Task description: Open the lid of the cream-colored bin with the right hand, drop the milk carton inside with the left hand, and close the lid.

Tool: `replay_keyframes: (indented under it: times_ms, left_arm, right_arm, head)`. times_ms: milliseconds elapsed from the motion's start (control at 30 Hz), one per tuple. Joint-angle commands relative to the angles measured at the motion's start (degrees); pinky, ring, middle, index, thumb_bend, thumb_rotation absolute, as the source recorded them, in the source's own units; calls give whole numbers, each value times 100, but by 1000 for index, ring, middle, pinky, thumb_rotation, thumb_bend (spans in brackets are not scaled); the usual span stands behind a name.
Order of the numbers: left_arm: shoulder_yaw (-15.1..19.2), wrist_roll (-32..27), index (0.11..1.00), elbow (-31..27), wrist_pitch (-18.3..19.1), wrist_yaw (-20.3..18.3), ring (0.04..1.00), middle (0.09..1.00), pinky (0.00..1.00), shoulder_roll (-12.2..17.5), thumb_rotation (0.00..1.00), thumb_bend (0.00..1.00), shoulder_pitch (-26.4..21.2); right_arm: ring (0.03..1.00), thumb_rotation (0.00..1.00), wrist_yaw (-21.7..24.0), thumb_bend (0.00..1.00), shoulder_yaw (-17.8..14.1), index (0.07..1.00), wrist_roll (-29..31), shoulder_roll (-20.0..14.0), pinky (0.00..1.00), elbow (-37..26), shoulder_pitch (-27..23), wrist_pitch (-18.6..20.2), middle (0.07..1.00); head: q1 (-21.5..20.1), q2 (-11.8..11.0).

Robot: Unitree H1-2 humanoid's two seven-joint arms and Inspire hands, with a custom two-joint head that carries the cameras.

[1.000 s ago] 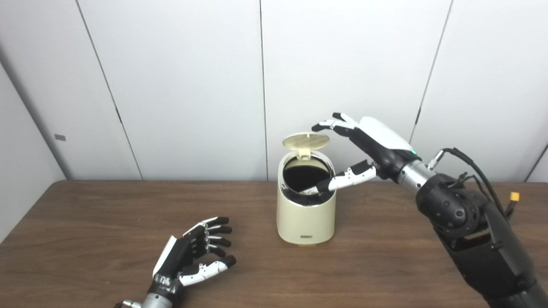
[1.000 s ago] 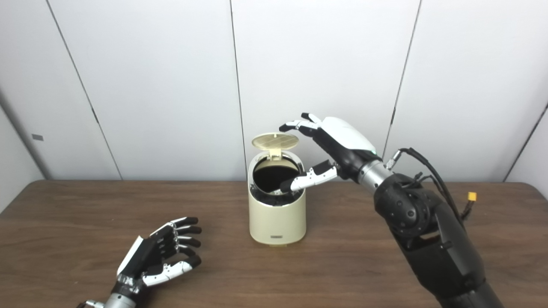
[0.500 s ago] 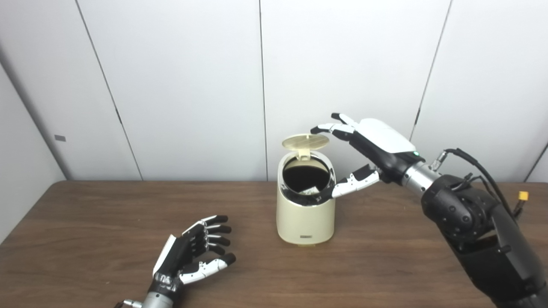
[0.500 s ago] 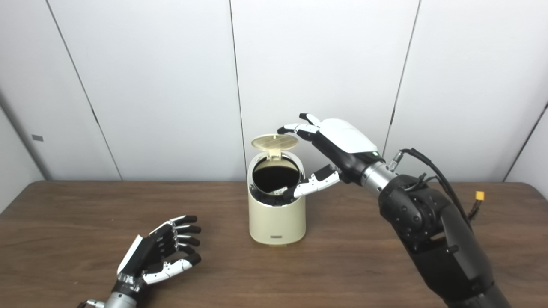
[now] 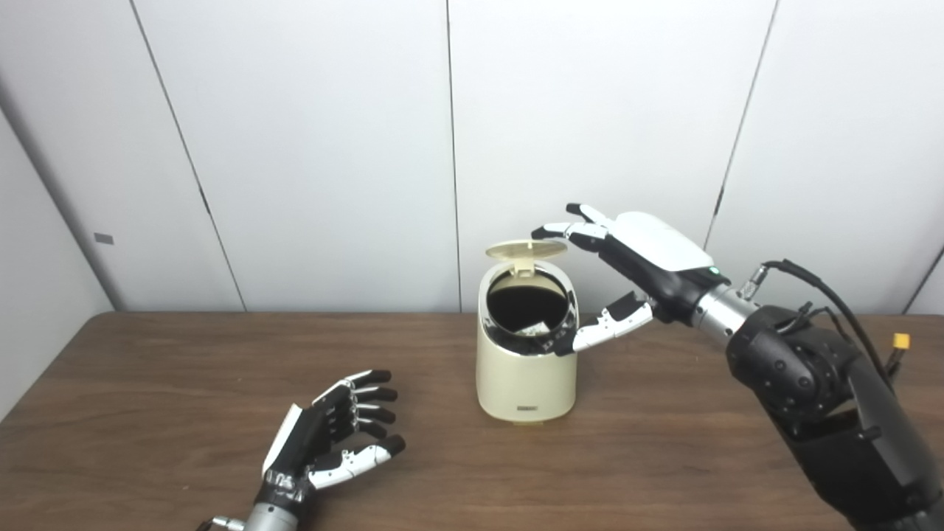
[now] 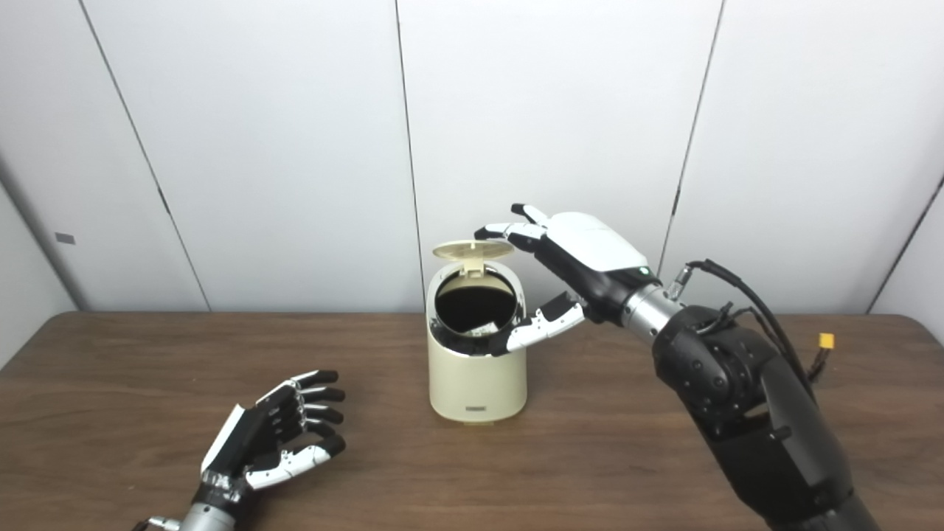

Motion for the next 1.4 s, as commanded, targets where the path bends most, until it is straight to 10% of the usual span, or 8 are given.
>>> replay_keyframes:
  times_ms: [0,433,1367]
  left_arm:
    - [-8,50,806,28,-213,75,636,722,563,-33,188,763,-21]
    - [-8,33,812,-74,-147,90,639,730,571,-27,171,745,15]
    - [59,6,819,-154,-73,89,639,726,563,42,187,763,-16]
  right_arm:
    - [992,445,-45,791,-111,848,92,-11,917,-182,-210,-105,861]
    - [953,416,-183,820,-7,821,-50,-43,810,-189,-103,-520,811]
    - [982,380,-24,799,177,839,-434,-4,967,-106,367,-854,822]
  head:
    - [17,12]
    - [30,65]
    - [26,163]
